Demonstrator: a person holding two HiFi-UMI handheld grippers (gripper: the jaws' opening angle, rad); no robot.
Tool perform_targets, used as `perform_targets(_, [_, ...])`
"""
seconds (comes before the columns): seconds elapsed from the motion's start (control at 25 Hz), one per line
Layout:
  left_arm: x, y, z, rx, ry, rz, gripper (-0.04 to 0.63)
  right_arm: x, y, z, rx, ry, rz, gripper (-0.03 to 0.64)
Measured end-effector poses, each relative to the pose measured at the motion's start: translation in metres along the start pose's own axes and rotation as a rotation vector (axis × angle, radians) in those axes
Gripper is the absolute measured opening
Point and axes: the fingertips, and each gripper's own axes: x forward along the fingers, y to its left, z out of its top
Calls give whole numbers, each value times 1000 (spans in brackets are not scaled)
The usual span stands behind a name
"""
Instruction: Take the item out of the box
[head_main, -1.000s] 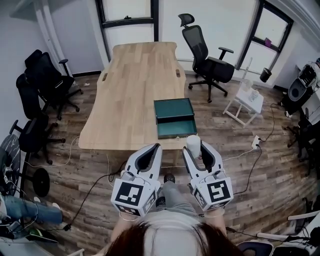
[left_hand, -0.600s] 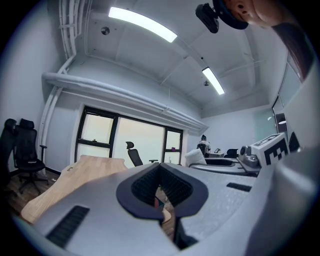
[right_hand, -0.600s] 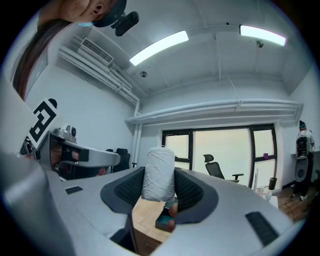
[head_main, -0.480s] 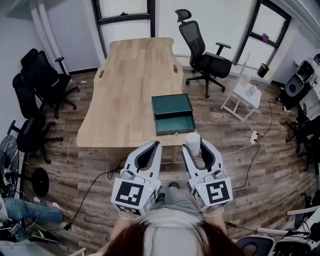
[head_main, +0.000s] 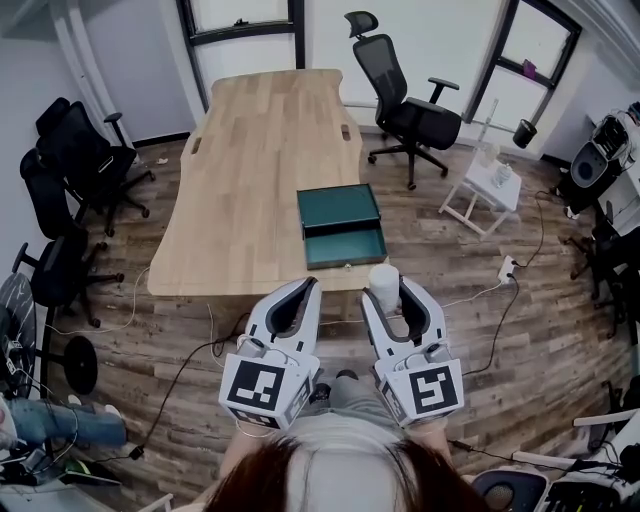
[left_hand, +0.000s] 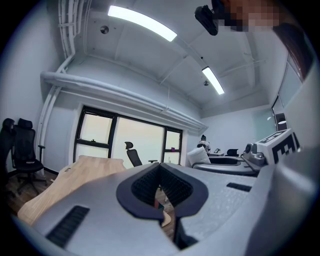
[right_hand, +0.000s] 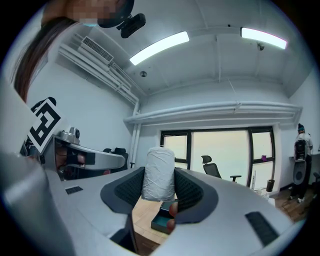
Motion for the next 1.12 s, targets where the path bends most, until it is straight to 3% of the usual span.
perform_targets(1.12, [59,-13,7,-9,21,59,8,12,-55,-1,7,27,42,197])
